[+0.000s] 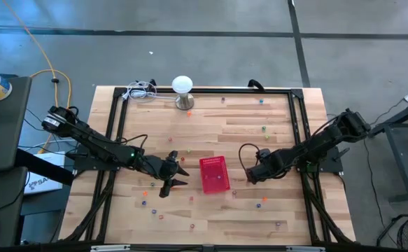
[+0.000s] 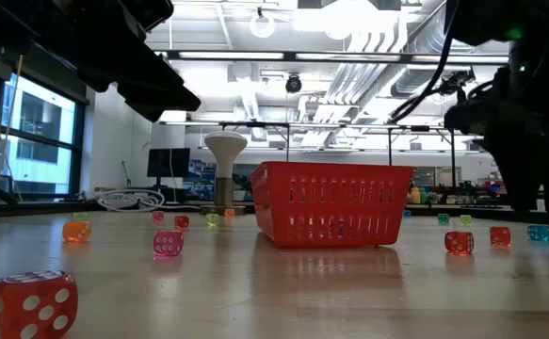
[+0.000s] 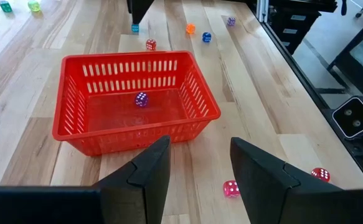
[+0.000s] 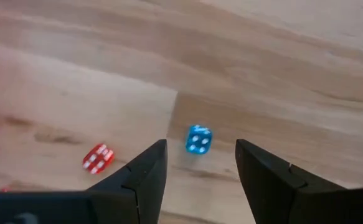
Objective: Pick & Place Dice
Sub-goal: Put the light blue die into the red basket
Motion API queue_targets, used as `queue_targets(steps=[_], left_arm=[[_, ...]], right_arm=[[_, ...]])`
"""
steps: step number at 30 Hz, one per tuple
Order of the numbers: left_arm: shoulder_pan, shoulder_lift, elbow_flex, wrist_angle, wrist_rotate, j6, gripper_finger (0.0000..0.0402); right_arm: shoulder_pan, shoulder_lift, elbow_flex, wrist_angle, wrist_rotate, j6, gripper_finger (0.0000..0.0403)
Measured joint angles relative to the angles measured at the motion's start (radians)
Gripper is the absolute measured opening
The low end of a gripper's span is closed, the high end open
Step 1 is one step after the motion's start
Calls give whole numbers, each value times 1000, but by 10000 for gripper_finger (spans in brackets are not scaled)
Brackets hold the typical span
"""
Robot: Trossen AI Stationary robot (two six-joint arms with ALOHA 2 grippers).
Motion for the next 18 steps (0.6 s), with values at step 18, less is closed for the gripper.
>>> queue_targets(steps=[18], left_arm=[[-13,0,-1,0,0,12,162]], right_arm=[[-2,57,-29,81,-15,6,182]])
